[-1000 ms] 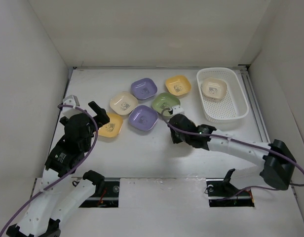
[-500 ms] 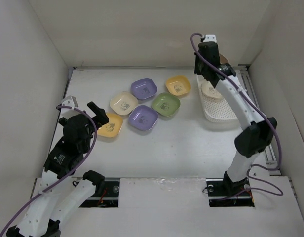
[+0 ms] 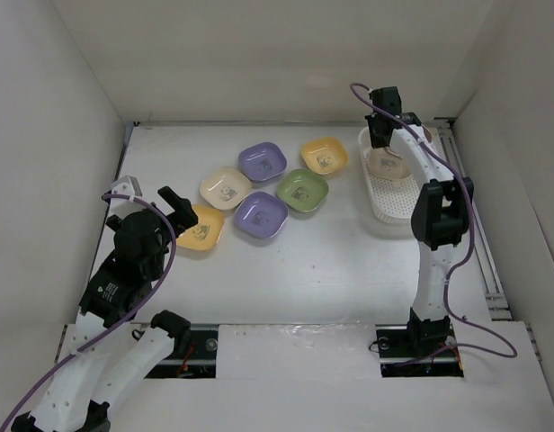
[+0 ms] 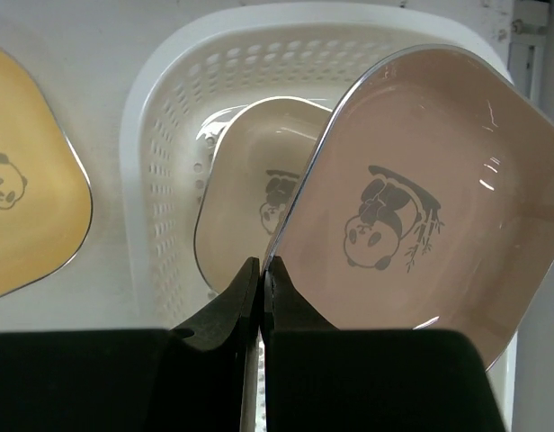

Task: Place the plates into the plastic bin on the countertop

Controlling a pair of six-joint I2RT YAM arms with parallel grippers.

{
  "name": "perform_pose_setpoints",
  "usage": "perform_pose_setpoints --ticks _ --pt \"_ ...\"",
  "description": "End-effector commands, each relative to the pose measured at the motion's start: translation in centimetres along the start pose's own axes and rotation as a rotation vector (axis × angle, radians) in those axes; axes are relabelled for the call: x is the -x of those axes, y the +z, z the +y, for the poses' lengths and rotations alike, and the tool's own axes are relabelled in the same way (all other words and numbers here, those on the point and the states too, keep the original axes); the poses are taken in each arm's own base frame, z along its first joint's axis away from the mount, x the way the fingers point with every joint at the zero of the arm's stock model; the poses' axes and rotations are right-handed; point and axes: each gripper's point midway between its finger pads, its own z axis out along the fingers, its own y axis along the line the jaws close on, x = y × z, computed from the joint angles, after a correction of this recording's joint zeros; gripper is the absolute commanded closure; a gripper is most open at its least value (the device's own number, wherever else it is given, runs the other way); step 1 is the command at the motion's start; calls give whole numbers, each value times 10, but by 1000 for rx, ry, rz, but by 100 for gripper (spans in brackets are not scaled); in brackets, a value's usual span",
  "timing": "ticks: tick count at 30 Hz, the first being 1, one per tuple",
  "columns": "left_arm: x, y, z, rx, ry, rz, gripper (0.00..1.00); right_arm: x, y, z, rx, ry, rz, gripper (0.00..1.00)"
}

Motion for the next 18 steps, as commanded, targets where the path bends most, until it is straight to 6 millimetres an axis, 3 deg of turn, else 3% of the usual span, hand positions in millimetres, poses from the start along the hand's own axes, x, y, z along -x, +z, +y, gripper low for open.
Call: perform_pose_setpoints --ticks 1,7,12,13,16,18 --pt "3 3 -1 -3 2 -18 0 24 -5 5 37 -15 -89 100" --pt "3 3 -1 -3 2 -18 0 9 11 16 51 24 -50 100" --pt "5 1 -1 -7 -3 -24 0 1 17 24 49 47 -24 81" --pt "5 1 -1 -7 -3 -24 0 1 17 24 49 47 -24 81" --pt "5 1 -1 -7 -3 -24 0 1 17 23 40 56 -23 66" --pt "5 1 -1 -7 -3 -24 0 5 11 24 34 63 -35 45"
